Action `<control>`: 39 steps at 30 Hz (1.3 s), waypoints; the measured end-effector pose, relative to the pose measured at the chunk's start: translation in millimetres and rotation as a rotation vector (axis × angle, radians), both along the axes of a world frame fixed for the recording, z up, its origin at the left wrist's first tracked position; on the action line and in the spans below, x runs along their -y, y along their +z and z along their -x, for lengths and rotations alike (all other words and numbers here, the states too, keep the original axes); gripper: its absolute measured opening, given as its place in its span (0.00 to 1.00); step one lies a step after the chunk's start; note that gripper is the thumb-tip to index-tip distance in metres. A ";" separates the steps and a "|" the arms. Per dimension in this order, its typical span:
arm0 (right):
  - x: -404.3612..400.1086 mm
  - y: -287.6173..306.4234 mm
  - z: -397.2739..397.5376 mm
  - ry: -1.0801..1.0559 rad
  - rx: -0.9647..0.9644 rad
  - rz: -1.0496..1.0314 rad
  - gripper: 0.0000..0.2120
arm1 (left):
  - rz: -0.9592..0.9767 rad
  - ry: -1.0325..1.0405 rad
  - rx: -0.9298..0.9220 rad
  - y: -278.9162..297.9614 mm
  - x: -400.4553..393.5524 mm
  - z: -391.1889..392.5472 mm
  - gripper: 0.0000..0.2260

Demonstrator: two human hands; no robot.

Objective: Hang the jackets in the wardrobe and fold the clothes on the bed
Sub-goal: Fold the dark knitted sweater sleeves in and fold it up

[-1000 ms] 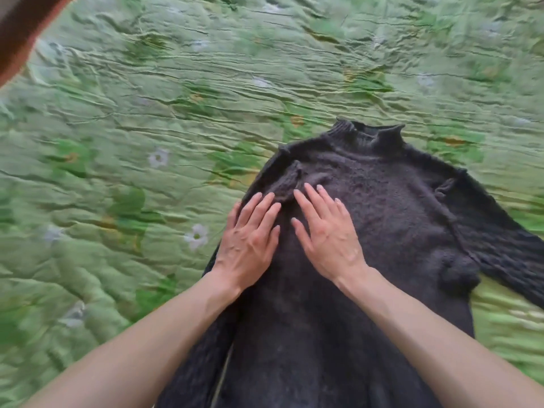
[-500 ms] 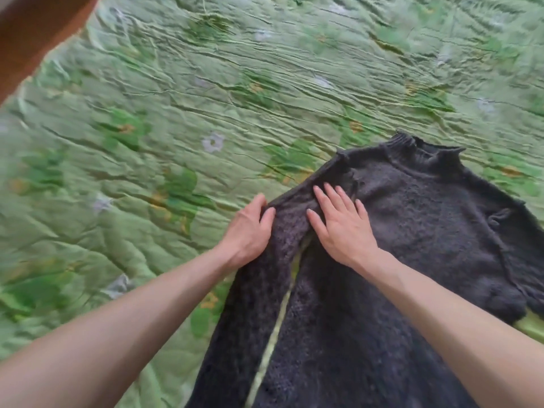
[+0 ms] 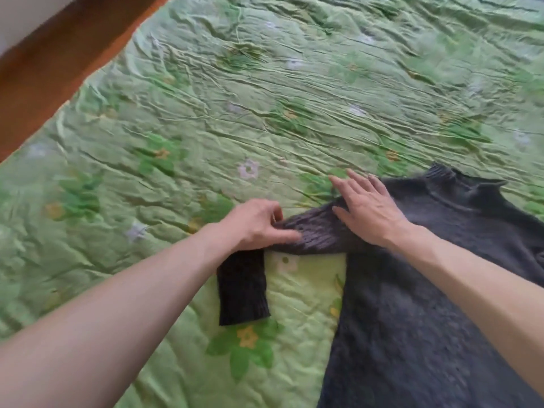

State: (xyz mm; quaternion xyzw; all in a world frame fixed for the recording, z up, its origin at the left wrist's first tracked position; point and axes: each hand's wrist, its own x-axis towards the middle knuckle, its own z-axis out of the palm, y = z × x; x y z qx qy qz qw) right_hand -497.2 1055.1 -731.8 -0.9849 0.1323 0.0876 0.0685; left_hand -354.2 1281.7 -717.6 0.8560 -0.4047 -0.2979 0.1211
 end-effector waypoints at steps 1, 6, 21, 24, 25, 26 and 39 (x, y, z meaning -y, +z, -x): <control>1.5 -1.4 -4.9 0.009 -0.057 0.034 0.23 | -0.025 -0.044 0.022 -10.9 -8.6 0.6 0.25; 10.4 -1.0 -16.6 -0.169 0.097 -0.065 0.11 | 0.217 0.046 -0.010 -27.8 -40.5 -10.2 0.09; 0.0 -2.8 -32.9 -0.499 0.226 0.032 0.07 | 0.053 0.336 -0.794 20.7 -75.4 -91.7 0.12; -2.6 -6.9 -37.4 -0.514 0.228 0.044 0.07 | -0.063 0.340 -0.818 22.7 -91.8 -107.1 0.19; -4.6 -8.4 -39.1 -0.510 0.223 0.046 0.07 | -0.135 0.317 -0.764 24.1 -98.1 -110.8 0.19; -7.0 -10.2 -39.9 -0.505 0.213 0.048 0.07 | -0.196 0.295 -0.699 24.9 -105.5 -114.0 0.16; -99.1 -41.2 -25.8 0.100 0.213 -0.051 0.28 | -0.007 0.724 -0.448 -17.7 -197.8 -140.5 0.08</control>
